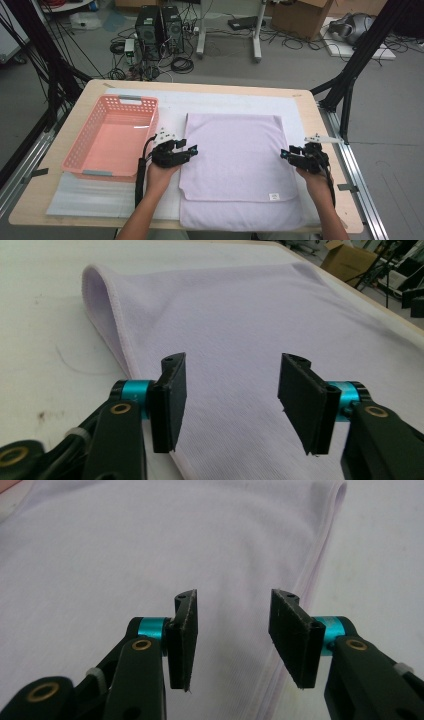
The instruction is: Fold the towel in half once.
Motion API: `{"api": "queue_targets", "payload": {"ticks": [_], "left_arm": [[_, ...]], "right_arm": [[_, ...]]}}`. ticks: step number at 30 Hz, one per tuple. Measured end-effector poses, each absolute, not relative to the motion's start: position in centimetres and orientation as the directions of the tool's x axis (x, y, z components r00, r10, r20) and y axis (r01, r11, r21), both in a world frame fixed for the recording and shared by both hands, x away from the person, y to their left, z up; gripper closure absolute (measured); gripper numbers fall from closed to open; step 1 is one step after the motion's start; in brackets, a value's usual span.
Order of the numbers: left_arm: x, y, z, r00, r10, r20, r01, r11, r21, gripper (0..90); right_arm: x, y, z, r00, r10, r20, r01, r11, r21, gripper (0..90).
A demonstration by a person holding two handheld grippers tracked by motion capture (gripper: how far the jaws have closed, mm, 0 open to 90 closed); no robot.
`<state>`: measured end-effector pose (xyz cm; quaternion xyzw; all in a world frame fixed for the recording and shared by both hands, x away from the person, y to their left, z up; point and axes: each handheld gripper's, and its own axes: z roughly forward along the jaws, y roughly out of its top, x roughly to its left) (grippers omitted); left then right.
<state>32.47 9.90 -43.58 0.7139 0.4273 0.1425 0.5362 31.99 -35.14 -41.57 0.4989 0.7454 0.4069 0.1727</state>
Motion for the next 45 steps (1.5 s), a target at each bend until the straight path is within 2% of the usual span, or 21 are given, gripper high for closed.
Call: {"api": "queue_targets", "payload": {"ticks": [12, 14, 16, 23, 28, 30, 32, 35, 45], "left_arm": [[26.2, 11.9, -44.9, 0.63, 0.723, -0.283, 0.483, -0.08, 0.872, 36.0], [25.6, 12.2, -45.1, 0.611, 0.735, -0.296, 0.502, -0.071, 0.862, 37.2], [25.2, 12.4, -45.1, 0.632, 0.714, -0.3, 0.512, -0.095, 0.854, 38.8], [23.7, 12.0, -45.2, 0.63, 0.719, -0.293, 0.544, -0.14, 0.827, 57.2], [23.2, 11.8, -45.5, 0.615, 0.744, -0.262, 0.559, -0.177, 0.81, 60.1], [23.0, 11.4, -45.5, 0.623, 0.748, -0.228, 0.551, -0.212, 0.807, 63.6], [22.9, 11.1, -45.5, 0.626, 0.757, -0.186, 0.539, -0.249, 0.804, 69.2], [22.6, 10.7, -45.5, 0.638, 0.751, -0.17, 0.528, -0.266, 0.807, 82.9], [21.7, 12.0, -44.1, 0.65, 0.715, -0.257, 0.493, -0.141, 0.858, 85.7]], "right_arm": [[24.9, -35.4, -42.6, -0.444, 0.889, 0.115, 0.602, 0.2, 0.773, 62.1], [24.0, -35.6, -42.8, -0.449, 0.888, 0.097, 0.601, 0.219, 0.768, 63.9], [23.3, -35.9, -43.1, -0.443, 0.89, 0.107, 0.609, 0.211, 0.764, 64.1], [21.7, -36.5, -44.0, -0.44, 0.89, 0.117, 0.634, 0.216, 0.742, 69.9], [21.7, -36.1, -44.5, -0.448, 0.889, 0.095, 0.638, 0.243, 0.731, 73.2], [21.8, -36.0, -44.4, -0.453, 0.888, 0.079, 0.635, 0.26, 0.728, 78.6], [21.7, -35.9, -44.4, -0.465, 0.882, 0.078, 0.633, 0.269, 0.726, 83.9], [21.8, -35.8, -44.4, -0.458, 0.885, 0.086, 0.641, 0.261, 0.722, 85.9], [20.9, -36.4, -43.5, -0.459, 0.882, 0.106, 0.607, 0.224, 0.763, 86.8]]}}
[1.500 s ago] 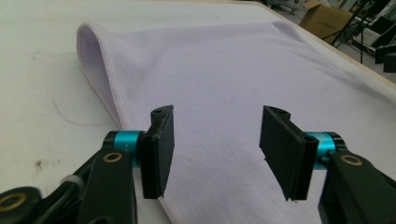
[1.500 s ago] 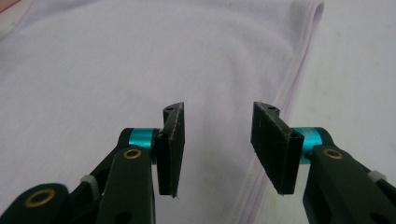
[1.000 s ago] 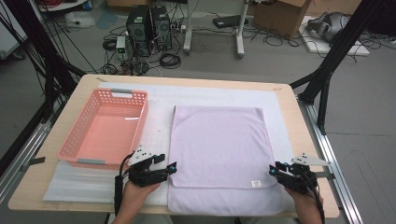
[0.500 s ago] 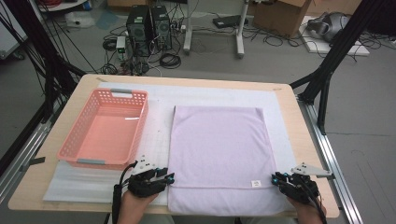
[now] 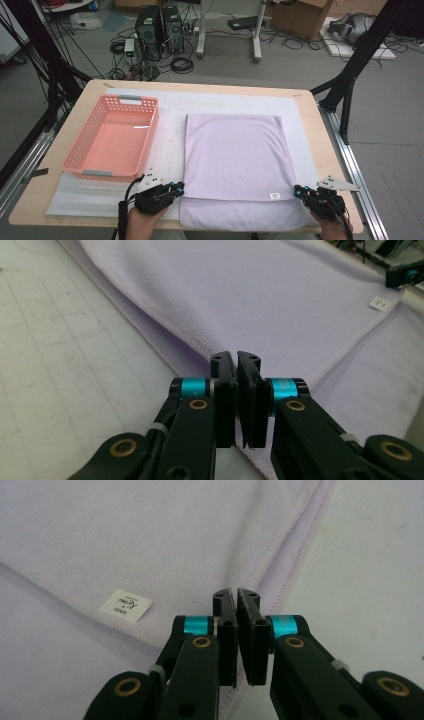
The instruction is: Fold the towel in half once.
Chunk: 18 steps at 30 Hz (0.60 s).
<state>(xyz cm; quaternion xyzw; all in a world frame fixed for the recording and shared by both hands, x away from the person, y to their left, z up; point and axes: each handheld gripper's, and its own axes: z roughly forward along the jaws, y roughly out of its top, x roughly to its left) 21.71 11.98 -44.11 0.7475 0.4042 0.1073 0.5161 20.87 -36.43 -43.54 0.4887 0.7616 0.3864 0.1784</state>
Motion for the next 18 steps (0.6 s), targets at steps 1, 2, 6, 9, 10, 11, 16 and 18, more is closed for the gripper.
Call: {"api": "queue_targets", "payload": {"ticks": [1, 2, 6, 9, 10, 11, 16, 18], "left_arm": [[21.5, 12.1, -44.0, 0.651, 0.71, -0.267, 0.494, -0.13, 0.86, 85.7], [21.3, 12.1, -43.9, 0.657, 0.705, -0.267, 0.489, -0.129, 0.863, 85.8], [20.1, 12.3, -43.7, 0.665, 0.697, -0.268, 0.483, -0.128, 0.866, 86.0], [19.0, 12.5, -43.5, 0.681, 0.681, -0.269, 0.476, -0.131, 0.87, 86.1], [18.6, 12.5, -43.4, 0.683, 0.68, -0.269, 0.473, -0.13, 0.871, 86.1], [18.2, 12.6, -43.4, 0.688, 0.674, -0.269, 0.471, -0.132, 0.872, 86.1], [16.6, 12.8, -43.4, 0.702, 0.661, -0.266, 0.468, -0.147, 0.871, 86.1], [16.1, 12.8, -43.4, 0.707, 0.656, -0.266, 0.466, -0.148, 0.872, 86.1]], "right_arm": [[20.7, -36.5, -43.5, -0.46, 0.881, 0.106, 0.602, 0.223, 0.766, 86.9], [20.5, -36.7, -43.4, -0.463, 0.88, 0.111, 0.603, 0.221, 0.766, 86.9], [19.5, -37.0, -43.2, -0.461, 0.879, 0.123, 0.602, 0.209, 0.771, 87.0], [18.4, -37.4, -43.0, -0.466, 0.876, 0.127, 0.597, 0.205, 0.776, 87.1], [18.0, -37.5, -42.9, -0.467, 0.875, 0.128, 0.597, 0.205, 0.776, 87.1], [17.5, -37.6, -42.9, -0.466, 0.875, 0.134, 0.598, 0.199, 0.777, 87.1], [15.2, -37.9, -42.6, -0.477, 0.87, 0.128, 0.585, 0.206, 0.784, 87.1], [14.4, -37.8, -42.5, -0.48, 0.868, 0.129, 0.583, 0.205, 0.786, 87.1]]}}
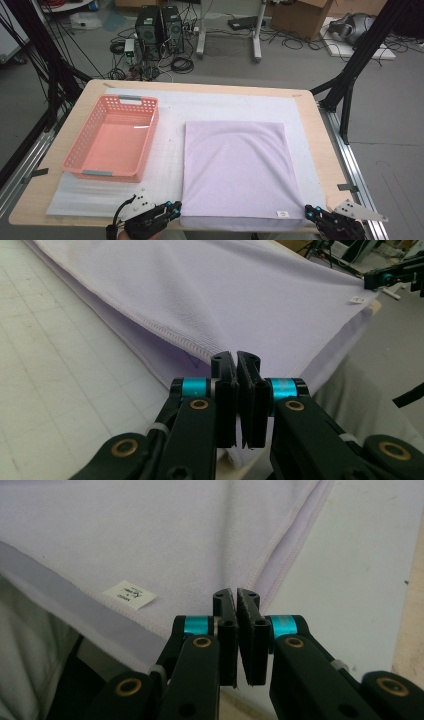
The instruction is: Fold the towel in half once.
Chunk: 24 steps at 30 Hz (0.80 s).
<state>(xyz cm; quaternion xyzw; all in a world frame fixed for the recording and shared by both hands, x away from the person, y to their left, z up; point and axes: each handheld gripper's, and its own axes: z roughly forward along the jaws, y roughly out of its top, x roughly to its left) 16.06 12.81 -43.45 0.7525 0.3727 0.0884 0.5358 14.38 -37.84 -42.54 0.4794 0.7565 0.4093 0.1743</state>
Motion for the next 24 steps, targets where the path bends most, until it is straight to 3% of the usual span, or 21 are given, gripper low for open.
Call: {"api": "queue_targets", "payload": {"ticks": [12, 13, 15, 19, 24], "left_arm": [[13.9, 12.7, -44.5, 0.725, 0.627, -0.284, 0.501, -0.199, 0.842, 84.6], [14.0, 12.7, -44.6, 0.726, 0.624, -0.291, 0.507, -0.199, 0.839, 80.1], [14.5, 12.7, -44.8, 0.704, 0.642, -0.304, 0.518, -0.171, 0.838, 57.1], [16.2, 13.0, -44.4, 0.696, 0.663, -0.276, 0.468, -0.128, 0.875, 54.9], [20.0, 13.1, -44.3, 0.676, 0.684, -0.275, 0.458, -0.099, 0.883, 59.3]], "right_arm": [[11.6, -37.6, -43.0, -0.493, 0.864, 0.103, 0.599, 0.251, 0.761, 87.1], [11.7, -37.6, -43.2, -0.493, 0.863, 0.106, 0.614, 0.259, 0.746, 83.8], [12.1, -37.6, -43.5, -0.466, 0.878, 0.113, 0.634, 0.242, 0.734, 65.4], [13.1, -37.7, -42.8, -0.455, 0.884, 0.109, 0.59, 0.207, 0.78, 64.3], [16.4, -37.7, -42.7, -0.46, 0.882, 0.103, 0.567, 0.203, 0.799, 64.6]]}}
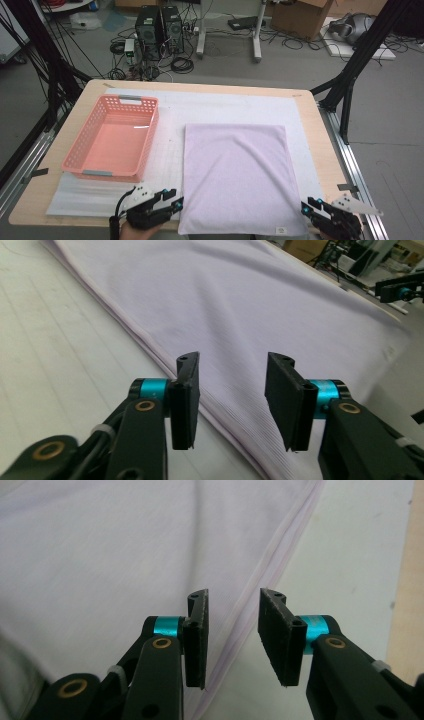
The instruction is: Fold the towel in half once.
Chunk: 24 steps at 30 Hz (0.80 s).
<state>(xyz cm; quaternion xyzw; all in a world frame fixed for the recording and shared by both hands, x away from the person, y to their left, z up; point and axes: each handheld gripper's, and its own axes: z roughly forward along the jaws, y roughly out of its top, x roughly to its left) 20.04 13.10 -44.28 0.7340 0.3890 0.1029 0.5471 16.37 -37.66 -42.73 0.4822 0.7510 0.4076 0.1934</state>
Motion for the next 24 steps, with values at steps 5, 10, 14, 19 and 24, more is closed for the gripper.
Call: {"api": "queue_targets", "payload": {"ticks": [5, 10, 14, 19, 24], "left_arm": [[24.4, 13.1, -44.0, 0.671, 0.693, -0.262, 0.442, -0.09, 0.892, 60.3], [28.1, 12.5, -43.6, 0.641, 0.718, -0.27, 0.457, -0.074, 0.886, 60.6], [30.2, 11.8, -43.5, 0.631, 0.724, -0.278, 0.451, -0.051, 0.891, 60.6], [31.8, 11.0, -43.5, 0.627, 0.729, -0.275, 0.451, -0.053, 0.891, 59.9], [32.7, 10.9, -44.4, 0.6, 0.746, -0.288, 0.487, -0.056, 0.872, 59.9]], "right_arm": [[21.1, -38.3, -42.9, -0.455, 0.883, 0.117, 0.554, 0.177, 0.814, 66.3], [24.8, -38.7, -42.7, -0.435, 0.891, 0.131, 0.557, 0.151, 0.817, 69.0], [27.7, -38.8, -42.5, -0.427, 0.896, 0.124, 0.564, 0.157, 0.811, 71.2], [31.4, -38.4, -43.2, -0.406, 0.903, 0.141, 0.589, 0.141, 0.796, 75.1], [34.5, -37.6, -44.0, -0.393, 0.905, 0.162, 0.604, 0.121, 0.788, 73.4]]}}
